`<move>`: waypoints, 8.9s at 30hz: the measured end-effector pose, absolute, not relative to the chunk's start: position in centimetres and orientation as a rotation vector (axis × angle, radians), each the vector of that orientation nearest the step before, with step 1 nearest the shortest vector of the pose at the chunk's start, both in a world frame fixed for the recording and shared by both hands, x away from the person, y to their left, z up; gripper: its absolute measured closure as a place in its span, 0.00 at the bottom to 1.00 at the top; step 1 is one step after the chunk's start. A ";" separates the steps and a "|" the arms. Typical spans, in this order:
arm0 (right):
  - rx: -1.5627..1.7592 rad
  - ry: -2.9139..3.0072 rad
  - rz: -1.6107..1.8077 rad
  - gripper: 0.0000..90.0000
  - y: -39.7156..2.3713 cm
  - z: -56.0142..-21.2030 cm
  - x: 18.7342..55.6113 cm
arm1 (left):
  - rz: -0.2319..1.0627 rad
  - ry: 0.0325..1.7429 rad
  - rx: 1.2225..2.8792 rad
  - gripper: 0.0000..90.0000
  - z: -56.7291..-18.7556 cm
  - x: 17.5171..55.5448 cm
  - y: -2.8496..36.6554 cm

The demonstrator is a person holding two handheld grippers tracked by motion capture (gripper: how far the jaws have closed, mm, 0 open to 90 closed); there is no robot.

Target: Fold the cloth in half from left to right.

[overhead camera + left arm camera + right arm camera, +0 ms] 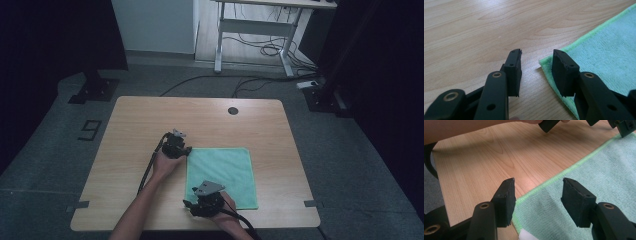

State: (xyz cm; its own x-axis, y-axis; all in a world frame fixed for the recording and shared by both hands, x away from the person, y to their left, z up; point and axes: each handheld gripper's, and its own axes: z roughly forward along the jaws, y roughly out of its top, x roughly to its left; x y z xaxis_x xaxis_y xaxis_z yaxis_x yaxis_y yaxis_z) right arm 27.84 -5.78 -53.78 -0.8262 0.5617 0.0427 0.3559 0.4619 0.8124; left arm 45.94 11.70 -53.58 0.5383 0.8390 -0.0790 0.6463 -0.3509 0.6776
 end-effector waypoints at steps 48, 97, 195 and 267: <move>0.789 2.536 1.137 0.93 -4.7 -54.7 27.0 | 0.341 1.142 2.148 0.96 -53.6 45.5 10.7; 0.794 2.322 1.452 0.94 -4.0 -50.5 26.2 | 0.368 1.128 2.074 0.96 -47.1 44.4 12.7; 0.752 2.298 1.559 0.94 -2.2 -48.9 26.3 | 0.432 1.194 2.060 0.96 -44.3 45.1 13.7; 0.993 2.258 1.463 0.94 -10.0 -52.5 27.5 | 0.361 1.172 2.140 0.95 -49.3 48.1 6.6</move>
State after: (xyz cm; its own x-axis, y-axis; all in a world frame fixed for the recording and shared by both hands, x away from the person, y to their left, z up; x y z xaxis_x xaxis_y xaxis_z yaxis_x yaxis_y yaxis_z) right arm 27.53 -9.96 -52.51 -0.7276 0.6728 0.1338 0.3970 0.2539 0.8820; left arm 48.05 6.58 -49.34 0.5599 0.8255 -0.0707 0.6425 -0.3787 0.6661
